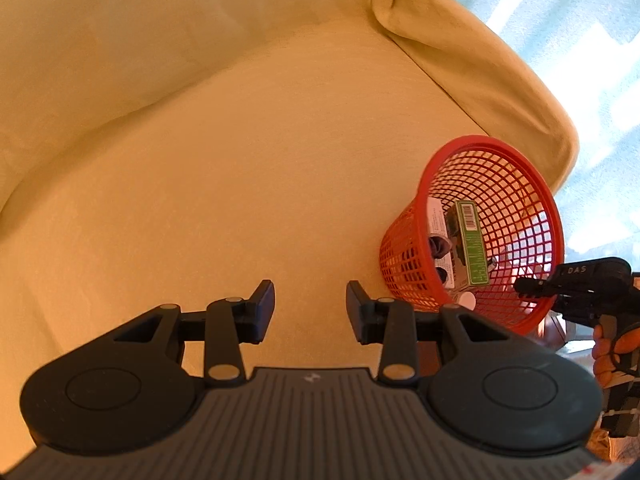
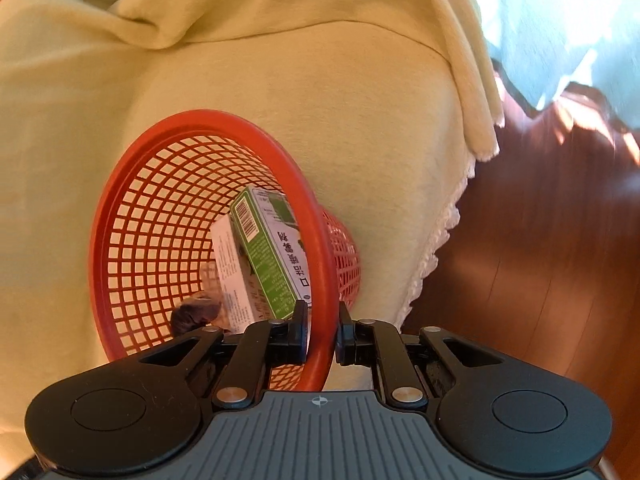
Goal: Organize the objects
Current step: 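Withdraw the left gripper from the wastebasket, then lower the wastebasket onto the floor and open the right gripper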
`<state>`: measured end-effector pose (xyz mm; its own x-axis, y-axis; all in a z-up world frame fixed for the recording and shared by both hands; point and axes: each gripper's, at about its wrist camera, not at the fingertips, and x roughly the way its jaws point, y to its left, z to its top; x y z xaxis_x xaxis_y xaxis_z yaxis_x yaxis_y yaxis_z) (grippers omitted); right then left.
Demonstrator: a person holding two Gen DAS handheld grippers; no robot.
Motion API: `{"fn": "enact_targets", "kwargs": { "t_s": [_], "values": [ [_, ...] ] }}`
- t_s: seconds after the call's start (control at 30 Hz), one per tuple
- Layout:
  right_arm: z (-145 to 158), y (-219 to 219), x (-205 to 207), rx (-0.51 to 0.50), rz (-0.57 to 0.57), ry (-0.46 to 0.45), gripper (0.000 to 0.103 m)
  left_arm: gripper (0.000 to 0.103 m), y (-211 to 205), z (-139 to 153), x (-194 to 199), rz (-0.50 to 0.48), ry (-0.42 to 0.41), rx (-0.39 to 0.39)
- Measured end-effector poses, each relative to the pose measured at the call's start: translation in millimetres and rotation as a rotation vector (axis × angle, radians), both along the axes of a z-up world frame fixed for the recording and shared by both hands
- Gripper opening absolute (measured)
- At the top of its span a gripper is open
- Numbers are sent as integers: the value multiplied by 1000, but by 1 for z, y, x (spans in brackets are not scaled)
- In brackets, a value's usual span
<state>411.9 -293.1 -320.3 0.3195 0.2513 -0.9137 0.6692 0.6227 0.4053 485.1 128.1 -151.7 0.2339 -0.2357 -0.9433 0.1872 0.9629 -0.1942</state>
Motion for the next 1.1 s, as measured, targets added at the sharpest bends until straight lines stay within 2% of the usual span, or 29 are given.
{"fn": "enact_targets", "kwargs": {
  "t_s": [0.23,0.4,0.77,1.1],
  "values": [
    [0,-16,-23,69,-95,26,8,33,10,-1,-2,36,-12,8],
    [4,-20,-49,82,-136,39,8,33,1,-3,-4,22,-7,7],
    [13,-28,-130,56,-280,34,8,33,-21,-19,-11,-104,-16,-50],
    [25,-17,-217,66,-445,26,8,33,-16,-21,-48,-216,-46,-80]
  ]
}}
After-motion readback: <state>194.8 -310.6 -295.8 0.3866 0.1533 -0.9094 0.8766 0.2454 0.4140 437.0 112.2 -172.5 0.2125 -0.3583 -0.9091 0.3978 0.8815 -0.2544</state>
